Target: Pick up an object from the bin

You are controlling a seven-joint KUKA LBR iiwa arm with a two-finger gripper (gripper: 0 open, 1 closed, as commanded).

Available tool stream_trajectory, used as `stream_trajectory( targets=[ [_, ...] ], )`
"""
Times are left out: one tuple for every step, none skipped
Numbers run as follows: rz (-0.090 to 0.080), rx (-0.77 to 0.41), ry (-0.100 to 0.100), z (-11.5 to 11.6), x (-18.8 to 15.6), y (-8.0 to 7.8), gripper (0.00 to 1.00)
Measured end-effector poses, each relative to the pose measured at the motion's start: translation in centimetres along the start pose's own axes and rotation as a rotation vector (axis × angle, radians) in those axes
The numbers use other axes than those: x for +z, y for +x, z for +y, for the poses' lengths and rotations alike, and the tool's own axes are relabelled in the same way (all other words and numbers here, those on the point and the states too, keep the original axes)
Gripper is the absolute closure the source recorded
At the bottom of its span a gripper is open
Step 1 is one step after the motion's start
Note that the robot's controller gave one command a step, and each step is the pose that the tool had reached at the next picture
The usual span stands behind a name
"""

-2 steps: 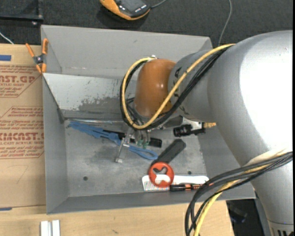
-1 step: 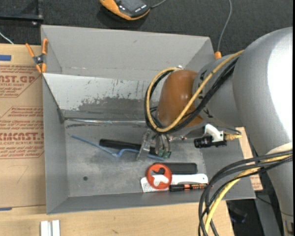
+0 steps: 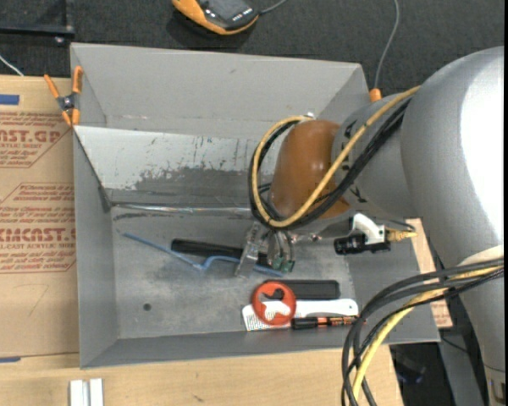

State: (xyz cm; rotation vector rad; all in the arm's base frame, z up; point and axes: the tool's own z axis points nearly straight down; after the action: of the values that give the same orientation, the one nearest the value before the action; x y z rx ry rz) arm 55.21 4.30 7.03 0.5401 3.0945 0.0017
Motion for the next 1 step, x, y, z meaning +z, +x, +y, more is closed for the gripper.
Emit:
stream_trajectory(
  targets=[
    [0.007,0.0,0.002,-0.06,-0.6,0.19,1.0]
  ],
)
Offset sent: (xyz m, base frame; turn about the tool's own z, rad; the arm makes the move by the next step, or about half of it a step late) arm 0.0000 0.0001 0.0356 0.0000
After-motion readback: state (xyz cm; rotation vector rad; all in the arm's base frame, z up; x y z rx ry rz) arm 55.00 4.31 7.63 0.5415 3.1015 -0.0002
